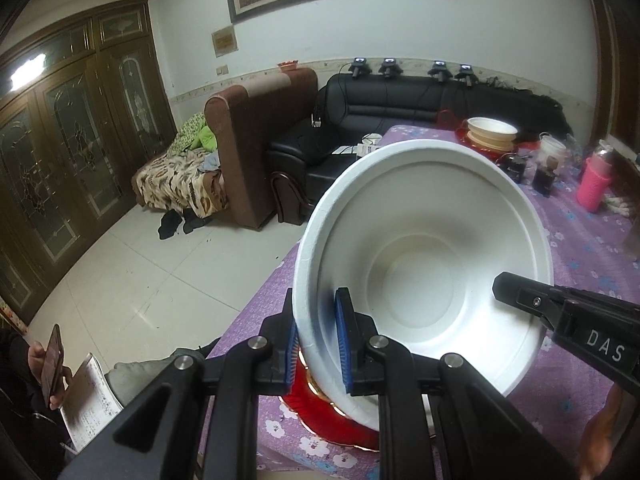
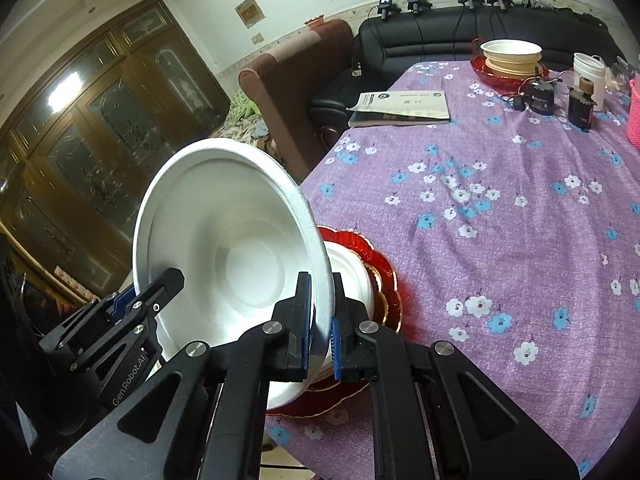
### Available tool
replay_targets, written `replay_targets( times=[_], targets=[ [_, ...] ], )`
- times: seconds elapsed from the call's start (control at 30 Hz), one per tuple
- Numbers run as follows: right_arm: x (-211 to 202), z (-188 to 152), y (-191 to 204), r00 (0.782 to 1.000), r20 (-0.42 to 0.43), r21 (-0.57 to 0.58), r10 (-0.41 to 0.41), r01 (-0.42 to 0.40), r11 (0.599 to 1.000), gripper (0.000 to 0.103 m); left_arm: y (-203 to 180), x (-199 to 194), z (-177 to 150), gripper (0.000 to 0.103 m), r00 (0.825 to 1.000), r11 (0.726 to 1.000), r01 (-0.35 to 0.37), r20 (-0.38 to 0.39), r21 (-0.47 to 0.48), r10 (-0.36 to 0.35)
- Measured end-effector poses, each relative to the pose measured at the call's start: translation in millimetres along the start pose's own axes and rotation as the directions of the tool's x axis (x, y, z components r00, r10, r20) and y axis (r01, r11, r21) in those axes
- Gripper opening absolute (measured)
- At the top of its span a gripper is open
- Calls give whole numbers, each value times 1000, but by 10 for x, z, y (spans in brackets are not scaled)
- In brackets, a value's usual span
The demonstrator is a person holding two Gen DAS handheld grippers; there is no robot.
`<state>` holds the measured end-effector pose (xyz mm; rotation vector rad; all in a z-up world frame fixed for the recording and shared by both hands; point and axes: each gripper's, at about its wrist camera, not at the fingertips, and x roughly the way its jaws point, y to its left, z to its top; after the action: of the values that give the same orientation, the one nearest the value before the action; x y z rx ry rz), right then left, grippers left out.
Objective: Organize plates and bowls
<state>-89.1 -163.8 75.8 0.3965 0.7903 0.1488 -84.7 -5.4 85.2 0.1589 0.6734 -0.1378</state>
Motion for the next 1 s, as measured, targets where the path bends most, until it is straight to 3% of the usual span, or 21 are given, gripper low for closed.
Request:
replay_targets(
  times=[0.67,1.0],
  targets=[
    [-336,-90,-169,993,105,39,47,-52,998,7,-78,-261,-64,18,996,1000,-11,93,-16,12],
    [-202,-156,-77,991,108,22,80,-83,996,8,109,-74,-89,21,998,998,-10,69,-55,14]
  ],
)
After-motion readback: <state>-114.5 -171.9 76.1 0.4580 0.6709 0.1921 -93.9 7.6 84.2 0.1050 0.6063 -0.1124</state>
